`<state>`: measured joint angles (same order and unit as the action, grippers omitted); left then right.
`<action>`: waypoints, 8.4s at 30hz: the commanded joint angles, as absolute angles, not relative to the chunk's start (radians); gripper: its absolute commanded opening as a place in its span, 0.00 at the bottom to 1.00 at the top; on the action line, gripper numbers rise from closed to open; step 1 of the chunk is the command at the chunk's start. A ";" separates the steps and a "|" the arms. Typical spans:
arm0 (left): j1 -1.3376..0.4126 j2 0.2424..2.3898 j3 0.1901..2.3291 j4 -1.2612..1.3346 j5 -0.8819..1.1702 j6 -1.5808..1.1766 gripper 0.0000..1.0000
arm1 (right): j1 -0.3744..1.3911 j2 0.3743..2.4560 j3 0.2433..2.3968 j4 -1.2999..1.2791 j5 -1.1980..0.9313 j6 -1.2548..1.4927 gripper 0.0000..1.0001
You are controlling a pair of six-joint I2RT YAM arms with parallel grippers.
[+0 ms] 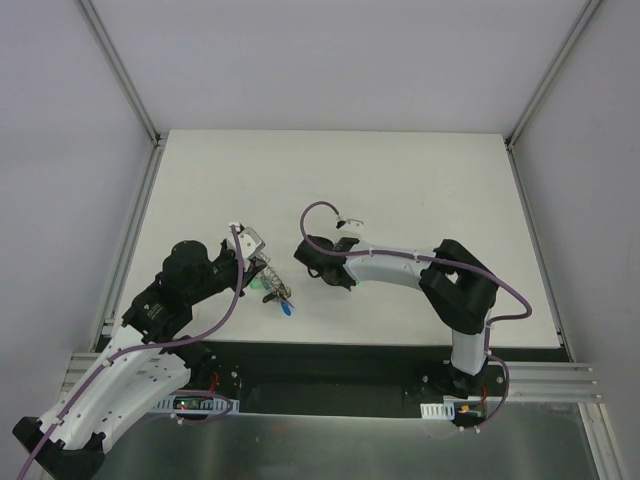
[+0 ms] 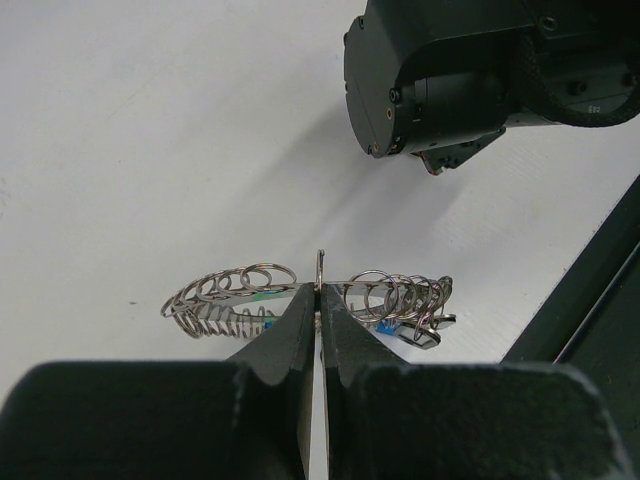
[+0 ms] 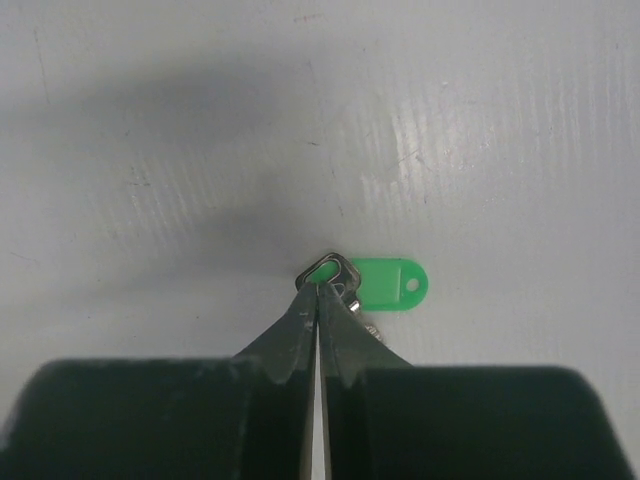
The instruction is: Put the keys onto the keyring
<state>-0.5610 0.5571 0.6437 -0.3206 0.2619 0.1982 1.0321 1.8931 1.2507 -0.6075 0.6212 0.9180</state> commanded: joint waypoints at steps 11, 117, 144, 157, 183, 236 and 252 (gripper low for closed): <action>-0.551 0.532 0.652 -0.264 0.302 0.199 0.00 | 1.046 1.694 1.028 -0.135 0.335 -0.064 0.01; -0.549 0.543 0.640 -0.256 0.359 0.229 0.00 | 1.147 1.474 0.729 0.198 0.354 -0.145 0.01; -0.549 0.750 0.778 -0.198 0.479 0.278 0.00 | 0.868 1.278 1.047 -0.574 -0.160 -0.462 0.01; -0.549 0.666 0.707 -0.169 0.414 0.301 0.00 | 0.972 1.455 0.896 -0.152 0.047 -0.339 0.01; -0.549 0.581 0.666 -0.150 0.380 0.318 0.00 | 1.077 1.594 0.890 -0.052 0.206 -0.337 0.30; -0.549 0.560 0.663 -0.150 0.387 0.307 0.00 | 1.094 1.618 0.911 0.015 0.288 0.094 0.30; -0.549 0.535 0.657 -0.150 0.368 0.305 0.00 | 1.154 1.723 1.000 -0.066 0.474 0.144 0.27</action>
<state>-0.5610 0.5522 0.6552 -0.2230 0.3820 0.3054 1.1419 1.6917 0.9588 -0.0284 0.4133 0.1146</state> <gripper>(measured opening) 0.008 0.292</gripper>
